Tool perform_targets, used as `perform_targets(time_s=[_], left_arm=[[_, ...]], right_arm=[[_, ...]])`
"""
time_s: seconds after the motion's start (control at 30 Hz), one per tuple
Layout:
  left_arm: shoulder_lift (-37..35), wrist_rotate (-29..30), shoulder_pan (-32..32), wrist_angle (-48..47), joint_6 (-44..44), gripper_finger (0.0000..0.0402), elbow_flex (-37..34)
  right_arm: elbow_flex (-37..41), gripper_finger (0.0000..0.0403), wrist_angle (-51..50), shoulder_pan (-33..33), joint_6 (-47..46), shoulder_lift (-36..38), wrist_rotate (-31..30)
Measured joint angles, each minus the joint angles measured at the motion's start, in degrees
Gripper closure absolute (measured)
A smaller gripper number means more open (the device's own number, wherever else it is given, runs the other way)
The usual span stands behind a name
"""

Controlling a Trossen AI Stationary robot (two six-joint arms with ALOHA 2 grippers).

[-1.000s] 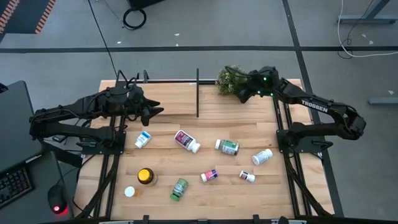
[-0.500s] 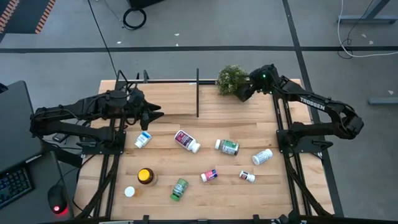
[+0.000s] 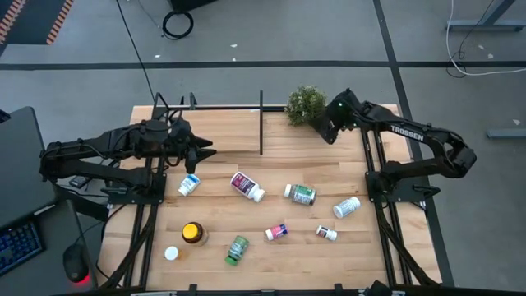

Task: Pick and place medicine bottles onto shelf by color
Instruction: Adjust the green plant on the table

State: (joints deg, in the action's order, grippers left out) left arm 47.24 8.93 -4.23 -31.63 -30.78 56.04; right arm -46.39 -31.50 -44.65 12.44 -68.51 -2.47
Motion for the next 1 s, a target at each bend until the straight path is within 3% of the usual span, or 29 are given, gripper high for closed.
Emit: perform_targets(time_s=[0.2, 0.5, 0.73, 1.0], left_arm=[[0.0, 0.0, -0.02, -0.01, 0.45, 0.0196, -0.01], [0.0, 0.0, -0.02, -0.49, 0.58, 0.0202, -0.01], [0.0, 0.01, -0.02, -1.36, 1.79, 0.0201, -0.01], [0.0, 0.01, -0.02, -1.32, 2.96, 0.0204, -0.01]], right_arm=[[-8.34, 0.0084, -9.71, 1.59, 9.39, -5.21, -2.7], [-18.02, 0.0085, -18.03, 2.81, 21.41, -17.38, -6.95], [-25.16, 0.0086, -18.44, 3.14, 22.28, -22.07, -6.94], [-25.93, 0.0086, -24.07, 2.32, 22.52, -27.51, -5.92]])
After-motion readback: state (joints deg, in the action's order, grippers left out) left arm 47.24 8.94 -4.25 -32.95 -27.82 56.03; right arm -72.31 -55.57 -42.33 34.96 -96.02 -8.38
